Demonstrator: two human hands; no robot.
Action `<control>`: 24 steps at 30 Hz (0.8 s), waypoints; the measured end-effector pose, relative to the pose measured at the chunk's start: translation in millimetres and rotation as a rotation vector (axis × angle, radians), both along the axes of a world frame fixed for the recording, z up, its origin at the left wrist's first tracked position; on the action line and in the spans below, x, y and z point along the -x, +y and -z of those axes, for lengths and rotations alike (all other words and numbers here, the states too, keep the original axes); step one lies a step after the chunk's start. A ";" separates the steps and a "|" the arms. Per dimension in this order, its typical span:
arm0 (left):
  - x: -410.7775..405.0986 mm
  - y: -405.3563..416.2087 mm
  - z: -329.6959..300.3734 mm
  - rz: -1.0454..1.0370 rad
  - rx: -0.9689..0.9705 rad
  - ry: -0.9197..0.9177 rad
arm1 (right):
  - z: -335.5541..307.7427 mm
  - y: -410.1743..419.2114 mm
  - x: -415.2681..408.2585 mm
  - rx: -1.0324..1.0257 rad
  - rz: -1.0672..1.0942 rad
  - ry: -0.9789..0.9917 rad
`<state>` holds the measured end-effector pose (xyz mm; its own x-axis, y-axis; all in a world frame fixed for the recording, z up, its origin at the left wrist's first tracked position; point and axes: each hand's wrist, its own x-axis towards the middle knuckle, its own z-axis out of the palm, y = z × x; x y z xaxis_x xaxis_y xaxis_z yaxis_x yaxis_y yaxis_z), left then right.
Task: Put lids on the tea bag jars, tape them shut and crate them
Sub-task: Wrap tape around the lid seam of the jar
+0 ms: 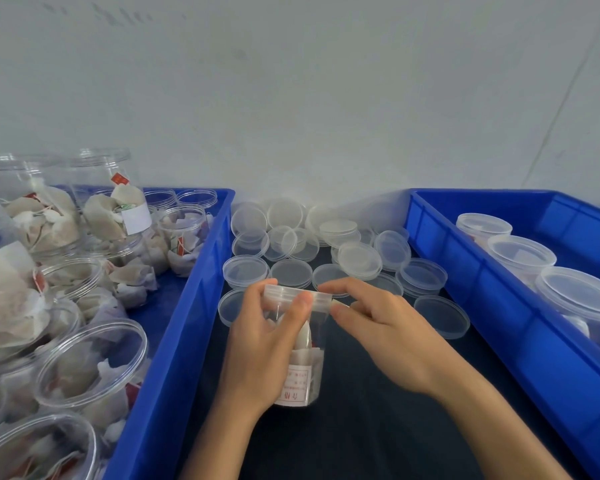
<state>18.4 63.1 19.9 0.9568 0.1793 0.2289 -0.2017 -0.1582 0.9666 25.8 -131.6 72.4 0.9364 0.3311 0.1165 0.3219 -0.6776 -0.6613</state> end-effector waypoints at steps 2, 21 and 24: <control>-0.9 1.8 1.3 0.006 0.026 0.005 | 0.5 0.0 -1.9 -0.036 -0.008 0.023; -0.4 4.3 -4.0 0.118 0.164 0.076 | -0.6 -0.2 -6.9 -0.159 -0.066 0.127; -0.3 6.7 -3.9 0.140 0.172 0.093 | 0.0 -0.6 -8.5 -0.158 -0.067 0.133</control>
